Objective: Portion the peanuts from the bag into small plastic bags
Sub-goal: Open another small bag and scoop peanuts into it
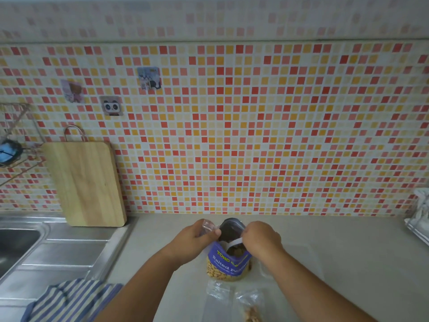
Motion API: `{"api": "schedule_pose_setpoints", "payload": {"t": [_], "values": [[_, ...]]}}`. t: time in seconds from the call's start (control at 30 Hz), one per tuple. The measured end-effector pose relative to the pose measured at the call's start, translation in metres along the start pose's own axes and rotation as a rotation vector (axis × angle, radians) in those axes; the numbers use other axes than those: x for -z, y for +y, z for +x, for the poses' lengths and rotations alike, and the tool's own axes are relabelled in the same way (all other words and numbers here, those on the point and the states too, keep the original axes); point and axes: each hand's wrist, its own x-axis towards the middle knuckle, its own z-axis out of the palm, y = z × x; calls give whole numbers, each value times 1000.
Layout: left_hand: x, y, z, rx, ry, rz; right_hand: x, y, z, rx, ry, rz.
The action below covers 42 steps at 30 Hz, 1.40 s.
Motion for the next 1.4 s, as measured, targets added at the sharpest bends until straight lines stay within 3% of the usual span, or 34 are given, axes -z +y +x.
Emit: {"api": "schedule_pose_setpoints", "payload": {"t": [0.17,0.27,0.43,0.53,0.67,0.83,0.97,1.07,1.17,1.23,1.4], "values": [[10,4,-3,-43,131,-65,4,22,24,-24,-195,-16],[16,1,-2,-64,148,109,19,23,23,-28,-294,-177],[14,2,1,-178,135,491,43,35,27,29,-293,-234],[9,5,7,-215,142,690,58,40,29,38,-145,-9],[2,10,13,-262,154,809,78,25,32,-13,-140,-49],[-13,21,17,-294,160,814,82,12,13,205,-46,-82],[-26,28,20,-256,147,621,97,-16,-33,517,-13,-114],[-24,27,20,-197,166,433,119,-25,-59,720,210,-342],[-11,20,21,-143,211,330,132,-21,-63,707,385,-364],[-6,14,20,-111,217,347,123,-21,-62,646,346,-421],[-11,12,15,-77,128,373,53,-27,-42,552,45,-746]]}}
